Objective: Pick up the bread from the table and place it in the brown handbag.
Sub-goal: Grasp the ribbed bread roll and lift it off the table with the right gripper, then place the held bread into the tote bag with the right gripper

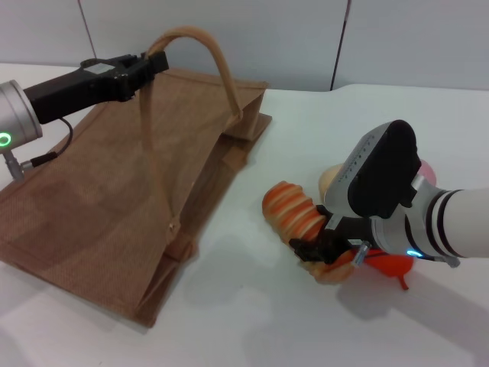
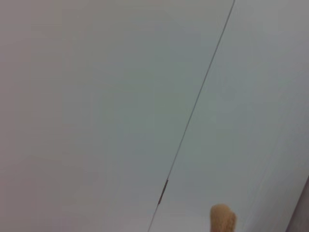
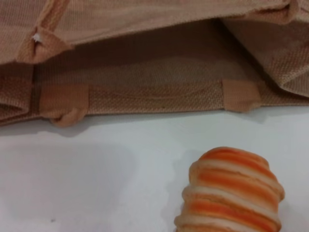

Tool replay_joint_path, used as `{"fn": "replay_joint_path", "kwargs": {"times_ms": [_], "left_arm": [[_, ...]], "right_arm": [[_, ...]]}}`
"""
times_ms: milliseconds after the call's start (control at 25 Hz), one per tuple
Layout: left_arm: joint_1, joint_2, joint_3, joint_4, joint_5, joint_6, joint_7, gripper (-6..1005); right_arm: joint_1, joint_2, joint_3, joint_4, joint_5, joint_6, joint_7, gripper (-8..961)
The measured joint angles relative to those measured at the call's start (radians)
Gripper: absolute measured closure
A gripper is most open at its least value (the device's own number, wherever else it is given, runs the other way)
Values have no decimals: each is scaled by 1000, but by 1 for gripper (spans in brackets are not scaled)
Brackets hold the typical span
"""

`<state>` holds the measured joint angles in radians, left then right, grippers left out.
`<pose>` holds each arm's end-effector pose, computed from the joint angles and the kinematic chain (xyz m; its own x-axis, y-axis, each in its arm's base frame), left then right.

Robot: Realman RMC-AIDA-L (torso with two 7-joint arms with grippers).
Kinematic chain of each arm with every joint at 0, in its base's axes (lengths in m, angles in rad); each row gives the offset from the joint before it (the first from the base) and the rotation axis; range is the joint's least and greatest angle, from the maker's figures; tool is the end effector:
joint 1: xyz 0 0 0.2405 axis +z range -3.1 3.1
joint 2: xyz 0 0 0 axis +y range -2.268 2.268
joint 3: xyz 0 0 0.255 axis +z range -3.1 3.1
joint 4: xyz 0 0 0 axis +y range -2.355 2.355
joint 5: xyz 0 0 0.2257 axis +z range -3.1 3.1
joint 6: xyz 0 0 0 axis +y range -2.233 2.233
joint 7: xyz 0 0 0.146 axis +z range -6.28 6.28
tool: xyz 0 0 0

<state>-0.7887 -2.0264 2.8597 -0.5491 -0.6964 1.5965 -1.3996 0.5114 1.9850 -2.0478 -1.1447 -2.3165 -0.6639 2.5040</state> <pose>-0.2725 0.3939 0.0602 0.5257 0.3184 0.7888 0.7072 -0.6790 -0.1972 0.1848 0.3592 -0.1147 0.9435 -0.3269 0.0552 -0.2644 -0.8424 -0.4696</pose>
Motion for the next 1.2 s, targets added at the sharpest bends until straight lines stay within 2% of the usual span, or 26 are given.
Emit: {"fn": "replay_joint_path", "kwargs": {"times_ms": [440, 760, 1000, 1200], "left_arm": [[-1, 0, 1, 0, 0, 26, -5, 877], [-2, 6, 1, -7, 0, 104, -15, 878], [-6, 22, 2, -10, -19, 230, -46, 877], [-13, 37, 3, -11, -42, 308, -84, 878]], "right_arm": [[-6, 3, 0, -27, 4, -29, -57, 288], [-46, 6, 0, -143, 3, -34, -115, 370], [-48, 9, -4, -192, -3, -46, -158, 392], [-32, 27, -12, -204, -10, -51, -210, 420]]}}
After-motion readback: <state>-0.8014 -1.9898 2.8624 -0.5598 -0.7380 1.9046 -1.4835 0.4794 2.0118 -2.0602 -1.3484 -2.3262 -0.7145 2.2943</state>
